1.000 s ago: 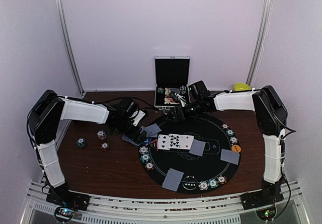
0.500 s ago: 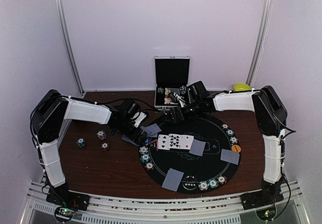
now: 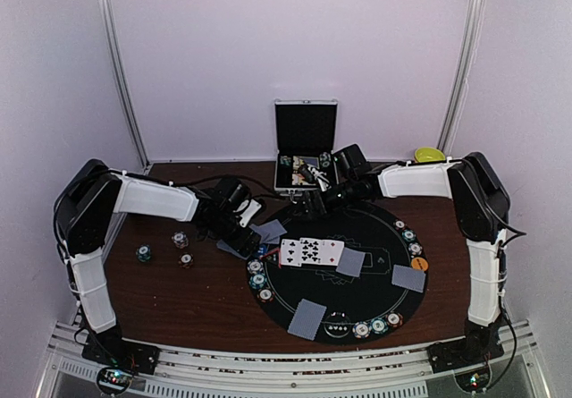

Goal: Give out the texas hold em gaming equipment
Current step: Adjust the face-down deck piles at the center of the board.

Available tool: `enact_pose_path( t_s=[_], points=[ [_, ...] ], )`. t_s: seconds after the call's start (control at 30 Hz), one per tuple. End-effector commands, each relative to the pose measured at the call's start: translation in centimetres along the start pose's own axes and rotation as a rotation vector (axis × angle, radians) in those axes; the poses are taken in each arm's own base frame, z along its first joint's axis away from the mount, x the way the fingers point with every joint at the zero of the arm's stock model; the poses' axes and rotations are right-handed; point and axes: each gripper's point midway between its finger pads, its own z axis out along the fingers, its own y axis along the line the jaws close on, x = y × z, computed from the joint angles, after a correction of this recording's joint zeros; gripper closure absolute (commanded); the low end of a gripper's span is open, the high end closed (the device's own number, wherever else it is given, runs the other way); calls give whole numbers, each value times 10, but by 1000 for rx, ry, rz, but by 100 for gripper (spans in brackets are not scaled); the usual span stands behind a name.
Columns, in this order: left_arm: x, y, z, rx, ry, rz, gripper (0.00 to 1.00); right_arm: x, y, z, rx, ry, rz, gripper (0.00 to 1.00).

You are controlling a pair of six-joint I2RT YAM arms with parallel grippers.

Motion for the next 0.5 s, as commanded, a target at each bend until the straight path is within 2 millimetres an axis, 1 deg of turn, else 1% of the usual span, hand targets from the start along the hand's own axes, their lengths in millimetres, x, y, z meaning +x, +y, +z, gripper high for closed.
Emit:
enact_pose_path(
  t_s=[0.0,0.1,0.47],
  points=[
    [-2,4,-3,-27,3,-2,24,-13,11,-6,1,-24,-40,16],
    [-3,5,-5,-34,-3,-8,27,-12,12,-6,-1,-22,-40,16],
    [-10,12,-17,-69,-40,-36,30,-13,15,-5,-1,-23,-47,16]
  ],
)
